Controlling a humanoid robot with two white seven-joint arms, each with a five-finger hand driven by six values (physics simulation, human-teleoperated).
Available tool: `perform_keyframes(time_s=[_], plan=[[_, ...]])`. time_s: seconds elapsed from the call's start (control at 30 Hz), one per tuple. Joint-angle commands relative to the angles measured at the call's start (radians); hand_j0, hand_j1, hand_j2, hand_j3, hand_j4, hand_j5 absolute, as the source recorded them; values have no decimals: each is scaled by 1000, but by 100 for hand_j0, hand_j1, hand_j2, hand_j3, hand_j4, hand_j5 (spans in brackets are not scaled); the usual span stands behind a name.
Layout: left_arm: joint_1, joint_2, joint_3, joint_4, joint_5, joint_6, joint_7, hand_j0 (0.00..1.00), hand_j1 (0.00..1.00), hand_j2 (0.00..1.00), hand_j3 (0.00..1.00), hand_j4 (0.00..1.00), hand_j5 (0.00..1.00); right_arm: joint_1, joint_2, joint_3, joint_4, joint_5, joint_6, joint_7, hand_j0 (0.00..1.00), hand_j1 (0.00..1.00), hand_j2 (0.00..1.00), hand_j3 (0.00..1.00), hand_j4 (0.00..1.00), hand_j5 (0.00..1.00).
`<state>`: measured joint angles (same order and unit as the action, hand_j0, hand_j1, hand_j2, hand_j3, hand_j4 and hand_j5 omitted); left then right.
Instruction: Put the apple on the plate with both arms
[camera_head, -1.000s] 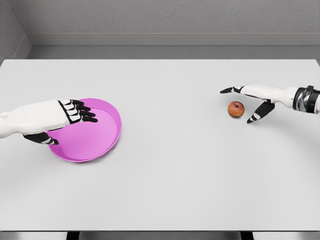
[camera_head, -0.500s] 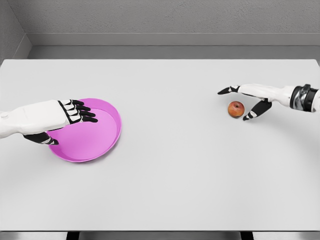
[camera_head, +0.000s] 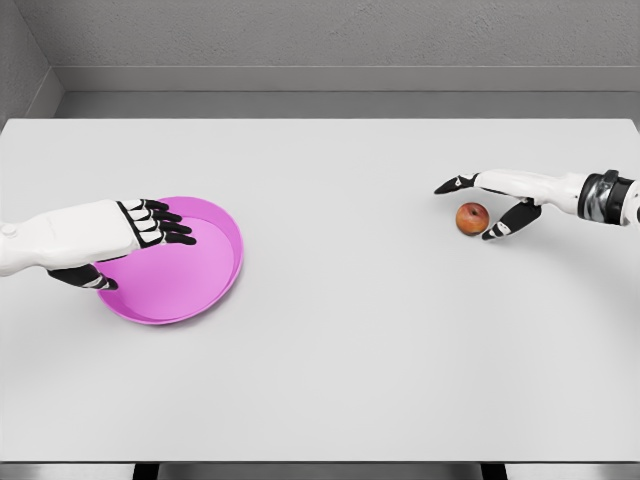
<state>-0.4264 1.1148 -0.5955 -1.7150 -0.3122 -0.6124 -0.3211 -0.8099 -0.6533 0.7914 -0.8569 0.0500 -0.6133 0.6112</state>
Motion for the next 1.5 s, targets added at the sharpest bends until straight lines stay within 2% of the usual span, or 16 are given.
perform_keyframes(time_s=[0.0,0.4,0.57,0.93,1.0,1.17,1.27,1.47], plan=[[0,-1,0,0,5,2,0,100,100,100,100,100,100,0,0,-1,-1,-7,2,0,84,84,84,84,84,84],[2,-1,0,0,4,2,0,100,100,100,100,100,100,0,0,9,-1,-7,2,0,81,81,81,81,81,81],[2,-1,0,0,4,2,0,100,100,100,100,100,100,0,-2,11,-1,-6,2,0,74,74,74,74,74,74],[2,-1,0,0,4,2,0,100,100,100,100,100,100,0,-2,11,1,-4,2,0,69,69,69,69,69,69],[0,-1,0,0,4,2,0,100,100,100,100,100,100,0,0,11,1,-4,2,0,64,64,64,64,64,64],[0,-1,0,0,4,2,0,100,100,100,100,100,100,0,-2,9,1,-6,2,0,63,63,63,63,63,63],[0,-1,0,0,4,2,0,100,100,100,100,100,100,0,-2,8,1,-6,2,0,58,58,58,58,58,58],[0,-1,0,0,4,2,0,100,100,100,100,100,100,0,0,5,1,-6,2,0,57,57,57,57,57,57]])
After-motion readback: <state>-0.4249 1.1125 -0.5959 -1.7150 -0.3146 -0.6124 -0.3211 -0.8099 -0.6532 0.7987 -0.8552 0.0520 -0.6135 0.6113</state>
